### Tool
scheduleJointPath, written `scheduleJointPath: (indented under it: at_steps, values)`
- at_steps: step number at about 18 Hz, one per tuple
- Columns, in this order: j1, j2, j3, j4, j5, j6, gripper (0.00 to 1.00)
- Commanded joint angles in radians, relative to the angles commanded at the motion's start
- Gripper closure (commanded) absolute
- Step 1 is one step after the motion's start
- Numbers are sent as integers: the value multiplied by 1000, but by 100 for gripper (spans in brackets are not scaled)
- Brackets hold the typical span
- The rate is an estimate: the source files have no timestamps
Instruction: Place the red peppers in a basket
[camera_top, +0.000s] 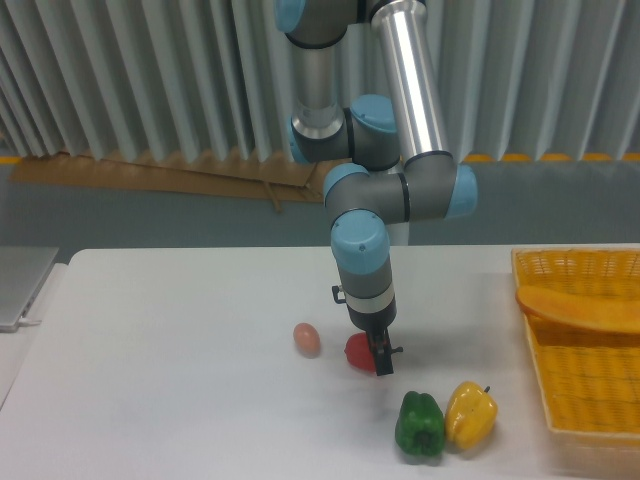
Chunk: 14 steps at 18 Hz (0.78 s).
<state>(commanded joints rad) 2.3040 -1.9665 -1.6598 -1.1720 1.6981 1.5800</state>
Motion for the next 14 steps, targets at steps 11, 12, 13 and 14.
scheduleJointPath:
  at_steps: [11,12,13,14]
  values:
    - [-5,-2,5,8,21,-11,33]
    - [-5,0,5,6,21,-9,34]
    - [-5,2,5,6,23,-11,43]
    - [-6,3,5,6,23,-9,43]
